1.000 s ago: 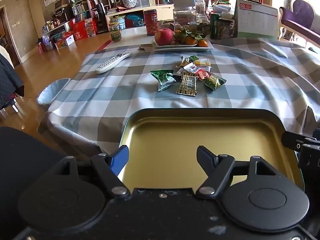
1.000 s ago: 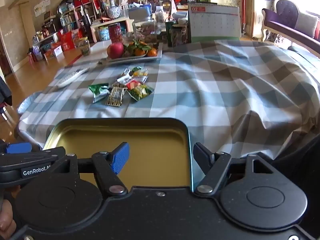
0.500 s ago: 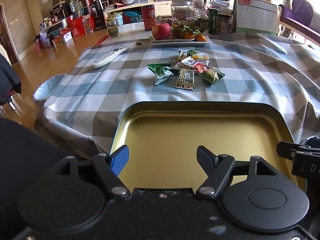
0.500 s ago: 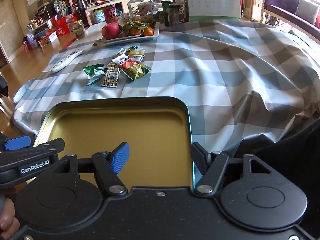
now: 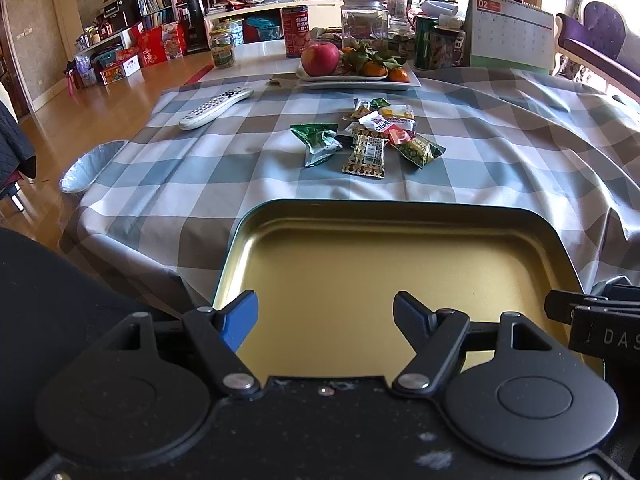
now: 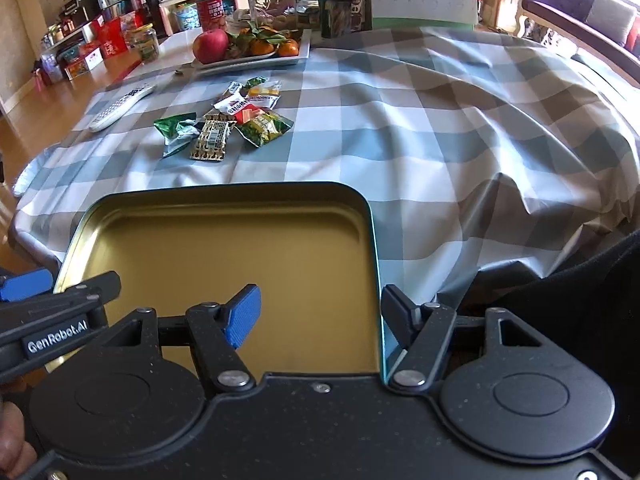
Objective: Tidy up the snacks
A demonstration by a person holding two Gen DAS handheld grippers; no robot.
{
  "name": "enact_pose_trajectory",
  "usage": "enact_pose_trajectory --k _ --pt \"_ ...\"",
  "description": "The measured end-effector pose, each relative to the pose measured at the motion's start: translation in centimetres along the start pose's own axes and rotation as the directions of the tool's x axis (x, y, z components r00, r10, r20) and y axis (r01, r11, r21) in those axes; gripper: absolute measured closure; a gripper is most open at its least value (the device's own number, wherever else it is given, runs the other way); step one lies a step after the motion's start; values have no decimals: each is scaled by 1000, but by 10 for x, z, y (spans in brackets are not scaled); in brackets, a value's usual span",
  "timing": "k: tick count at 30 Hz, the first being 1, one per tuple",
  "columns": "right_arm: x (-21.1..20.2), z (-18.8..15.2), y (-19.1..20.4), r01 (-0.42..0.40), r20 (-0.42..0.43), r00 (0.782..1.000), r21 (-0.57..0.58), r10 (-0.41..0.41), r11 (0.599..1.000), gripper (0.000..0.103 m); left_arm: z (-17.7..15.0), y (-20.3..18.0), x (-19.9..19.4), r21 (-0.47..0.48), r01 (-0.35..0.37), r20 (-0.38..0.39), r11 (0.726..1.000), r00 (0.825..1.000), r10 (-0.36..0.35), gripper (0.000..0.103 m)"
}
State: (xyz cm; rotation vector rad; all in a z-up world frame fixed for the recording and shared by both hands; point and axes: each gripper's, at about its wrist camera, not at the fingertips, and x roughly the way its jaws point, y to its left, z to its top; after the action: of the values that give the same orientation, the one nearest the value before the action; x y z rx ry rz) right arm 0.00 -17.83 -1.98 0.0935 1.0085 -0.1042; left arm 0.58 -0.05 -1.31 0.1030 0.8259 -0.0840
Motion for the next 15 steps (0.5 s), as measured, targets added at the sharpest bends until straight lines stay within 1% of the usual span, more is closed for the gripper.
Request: enact_pose_trajectory --k 2,4,6,8,12,15 --pt "0 1 0 6 -9 1000 13 -6 1000 37 0 -1 0 3 3 0 1000 1000 -3 25" --pt "3 1 1 28 -24 999 17 -28 999 39 0 -1 0 6 -1 1 1000 1000 1 25" --pt "6 0 2 49 -42 998 34 -47 998 43 0 -1 1 7 -5 -3 1000 1000 5 25" --pt "6 -1 2 50 -45 998 42 -48 998 43 0 -1 2 5 -5 -9 1000 1000 5 25" --pt "4 -4 7 46 -41 998 18 -46 999 44 0 0 2 -6 -4 -13 1000 1000 4 25" --pt "3 -6 12 69 -55 996 -4 -69 998 44 -1 0 3 -9 -5 -21 1000 1000 4 25"
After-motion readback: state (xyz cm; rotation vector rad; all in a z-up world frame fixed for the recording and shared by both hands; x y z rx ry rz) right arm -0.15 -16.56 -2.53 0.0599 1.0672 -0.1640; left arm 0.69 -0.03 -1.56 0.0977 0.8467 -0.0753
